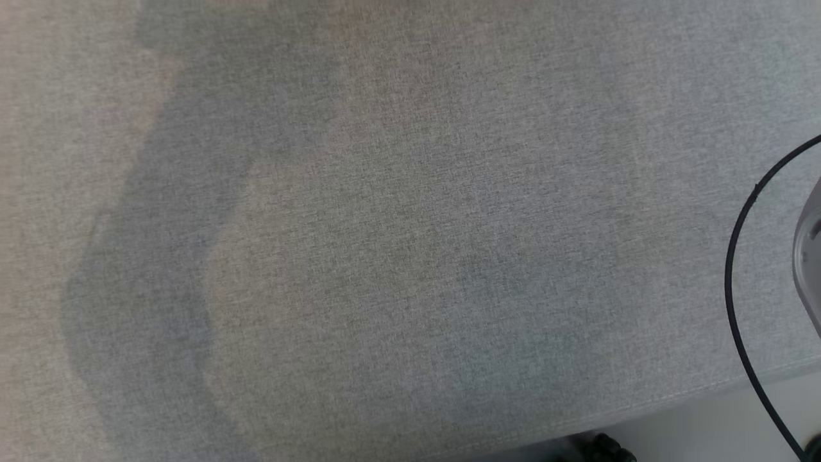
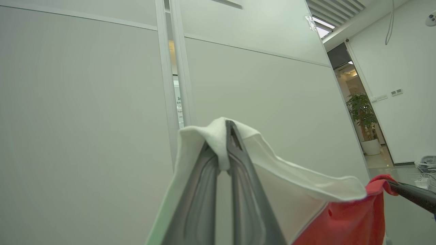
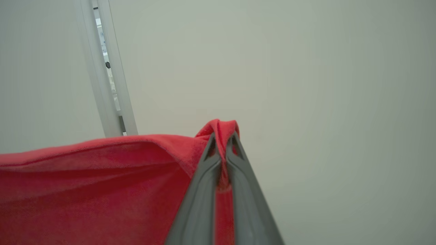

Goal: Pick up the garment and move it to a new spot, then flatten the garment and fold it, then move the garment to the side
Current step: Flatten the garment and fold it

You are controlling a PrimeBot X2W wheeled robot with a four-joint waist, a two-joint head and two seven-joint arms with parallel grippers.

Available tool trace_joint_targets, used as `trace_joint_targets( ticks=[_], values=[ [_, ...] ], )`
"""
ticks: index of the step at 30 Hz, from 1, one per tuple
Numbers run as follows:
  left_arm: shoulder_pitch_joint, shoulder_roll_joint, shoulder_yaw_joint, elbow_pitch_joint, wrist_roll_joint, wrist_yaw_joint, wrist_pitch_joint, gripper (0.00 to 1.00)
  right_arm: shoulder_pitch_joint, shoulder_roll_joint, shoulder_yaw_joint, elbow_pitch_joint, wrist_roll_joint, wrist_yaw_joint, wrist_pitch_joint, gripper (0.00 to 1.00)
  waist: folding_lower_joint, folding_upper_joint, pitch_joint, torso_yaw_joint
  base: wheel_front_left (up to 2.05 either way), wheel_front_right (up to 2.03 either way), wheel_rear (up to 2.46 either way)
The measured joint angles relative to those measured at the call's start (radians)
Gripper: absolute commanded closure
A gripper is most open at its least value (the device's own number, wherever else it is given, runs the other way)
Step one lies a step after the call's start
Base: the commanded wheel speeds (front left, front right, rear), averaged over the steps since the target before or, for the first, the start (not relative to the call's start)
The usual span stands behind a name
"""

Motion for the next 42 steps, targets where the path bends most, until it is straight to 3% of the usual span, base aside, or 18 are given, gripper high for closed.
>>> trace_joint_targets(
  ticks=[4, 12, 19, 30, 38, 42],
  values=[
    [0.056, 0.007, -0.064, -0.022, -0.022, 0.000, -0.006, 1.00, 0.024, -0.011, 0.017, 0.079, -0.011, 0.000, -0.028, 1.00, 0.0000, 0.0000, 0.037, 0.000, 0.00, 0.00, 0.00],
    [0.432, -0.013, -0.166, 0.027, -0.153, 0.000, -0.006, 1.00, 0.203, -0.055, 0.086, 0.278, 0.001, 0.000, -0.045, 1.00, 0.0000, 0.0000, 0.058, 0.049, 0.00, 0.00, 0.00],
    [0.775, -0.015, -0.255, 0.058, -0.342, 0.000, -0.006, 1.00, 0.369, -0.098, 0.198, 0.367, 0.083, 0.000, 0.068, 1.00, -0.0001, 0.0000, -0.017, 0.087, 0.00, 0.00, 0.00],
    [1.166, 0.010, -0.373, -0.002, -0.509, 0.002, 0.066, 1.00, 0.651, -0.178, 0.277, 0.363, 0.175, 0.000, 0.228, 1.00, -0.0003, 0.0000, -0.226, 0.116, 0.00, 0.00, 0.00],
    [1.337, 0.019, -0.391, -0.113, -0.643, 0.024, 0.125, 1.00, 0.801, -0.192, 0.249, 0.298, 0.189, 0.000, 0.281, 1.00, -0.0003, 0.0000, -0.359, 0.132, 0.00, 0.00, 0.00],
    [1.415, 0.037, -0.411, -0.165, -0.702, 0.056, 0.180, 1.00, 0.877, -0.202, 0.214, 0.275, 0.152, 0.000, 0.325, 1.00, -0.0003, 0.0000, -0.406, 0.140, 0.00, 0.00, 0.00]
  ],
)
